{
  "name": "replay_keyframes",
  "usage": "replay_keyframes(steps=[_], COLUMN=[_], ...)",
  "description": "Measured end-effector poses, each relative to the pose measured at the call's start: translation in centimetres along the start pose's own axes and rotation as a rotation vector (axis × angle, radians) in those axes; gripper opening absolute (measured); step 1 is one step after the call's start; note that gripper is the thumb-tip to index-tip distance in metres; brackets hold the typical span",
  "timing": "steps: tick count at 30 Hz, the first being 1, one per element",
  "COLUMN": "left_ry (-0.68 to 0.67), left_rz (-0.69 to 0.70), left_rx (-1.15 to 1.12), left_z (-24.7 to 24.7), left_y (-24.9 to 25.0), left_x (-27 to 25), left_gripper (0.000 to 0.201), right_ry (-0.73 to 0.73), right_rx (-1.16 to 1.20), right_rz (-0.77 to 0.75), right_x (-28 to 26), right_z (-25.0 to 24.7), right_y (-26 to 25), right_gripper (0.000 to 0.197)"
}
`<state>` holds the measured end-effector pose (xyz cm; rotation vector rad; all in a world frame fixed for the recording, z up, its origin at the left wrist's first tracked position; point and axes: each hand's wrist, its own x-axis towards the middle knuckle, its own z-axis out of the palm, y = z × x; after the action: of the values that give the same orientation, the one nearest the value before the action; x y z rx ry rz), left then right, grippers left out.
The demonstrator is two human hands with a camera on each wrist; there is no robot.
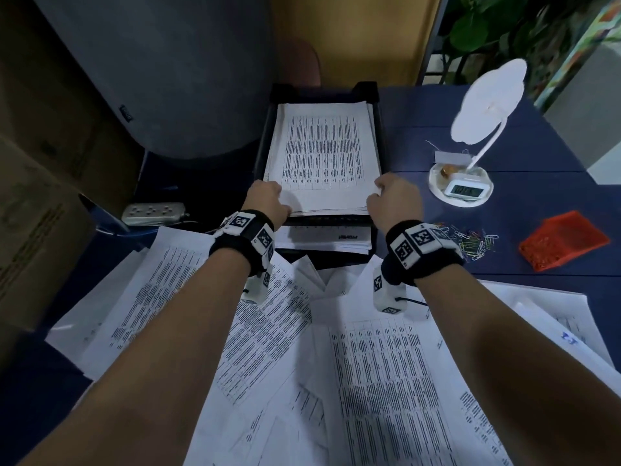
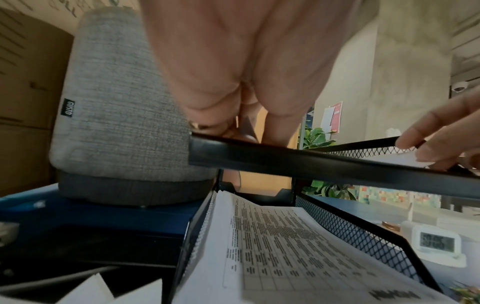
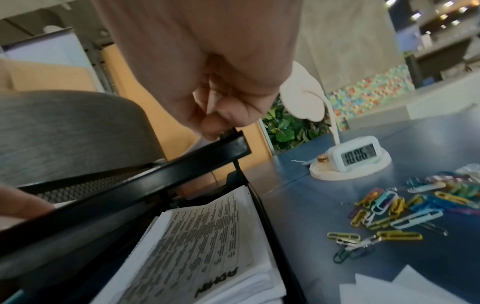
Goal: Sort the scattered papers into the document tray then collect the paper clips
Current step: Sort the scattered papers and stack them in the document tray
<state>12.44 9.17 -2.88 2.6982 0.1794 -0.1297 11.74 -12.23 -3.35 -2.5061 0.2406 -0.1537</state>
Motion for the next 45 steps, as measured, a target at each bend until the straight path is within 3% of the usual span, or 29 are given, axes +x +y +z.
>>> replay_keyframes(steps=[7, 11, 14, 16, 20, 24, 29, 31, 35, 42, 45], left_ry=[-0.035, -0.032, 0.063, 0.117, 0.174, -0.002, -0.288, -0.33, -0.29, -0.252, -0.148], left_rz=[-0.037, 0.029, 0.104, 0.171, 0.232, 0.162, -0.009, -0.042, -0.144, -0.048, -0.101], left_rx=[0.242, 0.159, 0.021, -0.066, -0.172, -0.149, -0.09, -0.155, -0.523, -0.627, -0.818], left_z=[0.6, 0.8, 1.9, 3.1, 5.6, 8.3, 12.0, 13.0, 13.4, 12.0, 9.8], left_y=[0.3, -0.3, -1.3, -1.9, -2.7, -2.8, -2.8, -2.8, -1.9, -1.7, -2.1], left_x=[-0.5, -1.3, -2.9, -4.5, -8.1, -11.4, -14.1, -14.8, -15.8, -16.5, -15.8], left_gripper=[0.035, 0.041, 0.036, 0.033, 0.047, 0.05, 0.057, 0.065, 0.081, 0.025, 0.016], right_ry=[-0.097, -0.019, 0.062, 0.034, -0.098, -0.288, -0.555, -0.604, -0.587, -0.303, -0.319], right_rx=[-0.22, -0.058, 0.031, 0.033, 0.002, -0.088, -0.251, -0.246, -0.189, 0.129, 0.281], right_rz=[0.002, -0.042, -0.051, -0.02, 0.121, 0.241, 0.259, 0.249, 0.24, 0.415, 0.433], right_x=[-0.7, -2.1, -4.1, -5.7, -8.8, -12.1, -15.2, -15.7, -16.5, -17.2, -17.2], right_z=[0.1, -0.5, -0.9, -1.0, -0.6, 0.1, 0.6, 0.4, -0.2, -1.0, -1.3], right_y=[-0.1, 0.9, 2.1, 3.4, 7.0, 10.8, 13.5, 13.9, 14.3, 14.5, 14.4], right_gripper=[0.024, 0.02, 0.02, 0.02, 0.023, 0.029, 0.045, 0.048, 0.05, 0.076, 0.066])
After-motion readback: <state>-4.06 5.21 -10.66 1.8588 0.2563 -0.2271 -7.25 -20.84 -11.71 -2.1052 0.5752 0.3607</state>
